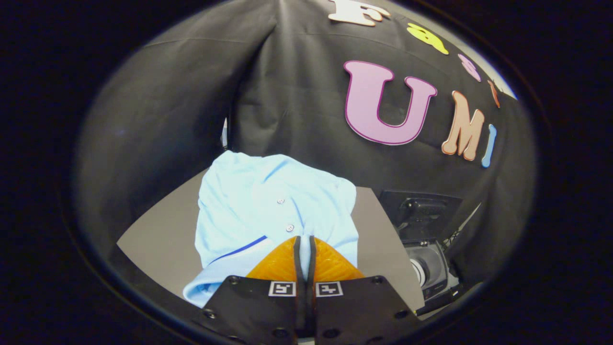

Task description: Put the clothes into the washing machine and then close the washing machine lid.

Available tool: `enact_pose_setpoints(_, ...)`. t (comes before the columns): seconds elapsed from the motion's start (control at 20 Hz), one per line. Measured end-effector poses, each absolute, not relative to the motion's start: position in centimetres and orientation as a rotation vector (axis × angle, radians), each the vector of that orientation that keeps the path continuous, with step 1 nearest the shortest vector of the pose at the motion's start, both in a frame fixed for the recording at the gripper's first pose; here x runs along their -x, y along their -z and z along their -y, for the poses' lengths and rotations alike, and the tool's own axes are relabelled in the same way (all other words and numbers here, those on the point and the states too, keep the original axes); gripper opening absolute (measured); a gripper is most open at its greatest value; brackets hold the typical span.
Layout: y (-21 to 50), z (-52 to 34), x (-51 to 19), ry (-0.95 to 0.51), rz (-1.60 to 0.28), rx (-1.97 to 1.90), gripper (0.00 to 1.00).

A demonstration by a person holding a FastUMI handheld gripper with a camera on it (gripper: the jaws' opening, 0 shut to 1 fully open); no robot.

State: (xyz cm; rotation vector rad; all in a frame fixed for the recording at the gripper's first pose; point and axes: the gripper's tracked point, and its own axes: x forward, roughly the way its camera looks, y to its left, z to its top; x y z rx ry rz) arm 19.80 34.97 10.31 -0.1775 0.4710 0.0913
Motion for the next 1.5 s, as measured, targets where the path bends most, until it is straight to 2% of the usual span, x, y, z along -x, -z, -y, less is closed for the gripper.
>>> enact_pose_setpoints(0.25,-15.6,-33.9,-19.4,-0.099,-0.292,0.111,0.01)
enact_pose_setpoints(1.15,-25.0,-20.8,-21.8,0.002,-0.016,0.102,0.0)
enact_pose_setpoints(1.5,-26.5,-14.1,-22.1,0.098,0.02,0.117,0.0)
